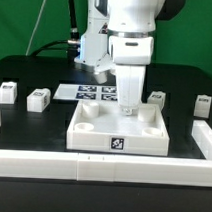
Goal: Assemble one leg
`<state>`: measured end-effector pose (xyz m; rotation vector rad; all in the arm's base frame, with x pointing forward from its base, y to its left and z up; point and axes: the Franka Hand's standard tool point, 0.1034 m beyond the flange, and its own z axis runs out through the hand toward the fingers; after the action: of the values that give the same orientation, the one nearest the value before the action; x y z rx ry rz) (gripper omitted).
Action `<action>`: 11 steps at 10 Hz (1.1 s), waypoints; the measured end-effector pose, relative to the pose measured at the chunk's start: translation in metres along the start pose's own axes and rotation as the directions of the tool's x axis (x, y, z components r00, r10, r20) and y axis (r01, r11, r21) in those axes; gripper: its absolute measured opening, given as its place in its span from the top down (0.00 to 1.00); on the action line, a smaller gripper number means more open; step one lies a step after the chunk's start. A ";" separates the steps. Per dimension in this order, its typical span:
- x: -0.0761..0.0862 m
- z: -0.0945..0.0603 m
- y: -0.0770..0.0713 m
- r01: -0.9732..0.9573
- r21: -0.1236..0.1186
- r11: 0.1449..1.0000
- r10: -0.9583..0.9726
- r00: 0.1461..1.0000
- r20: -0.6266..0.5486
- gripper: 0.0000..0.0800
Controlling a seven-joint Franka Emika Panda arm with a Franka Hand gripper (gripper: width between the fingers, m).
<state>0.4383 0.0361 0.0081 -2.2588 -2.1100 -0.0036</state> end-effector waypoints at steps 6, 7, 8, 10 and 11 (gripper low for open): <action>0.027 0.000 0.029 0.081 -0.014 0.997 -0.081 0.997 -0.003 0.92; 0.032 0.001 0.035 0.086 -0.022 0.996 -0.087 0.996 -0.009 0.92; 0.037 0.001 0.039 0.081 -0.027 0.996 -0.081 0.997 -0.013 0.92; 0.048 0.000 0.047 0.060 -0.037 0.998 -0.061 0.998 -0.019 0.92; 0.050 0.001 0.049 0.056 -0.038 0.998 -0.057 0.998 -0.020 0.92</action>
Offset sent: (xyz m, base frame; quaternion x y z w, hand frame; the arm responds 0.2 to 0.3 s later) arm 0.0254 0.0183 -0.0110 0.0170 0.0185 -0.1107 0.9935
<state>0.4906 0.0822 0.0076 -2.2082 -2.1807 -0.0701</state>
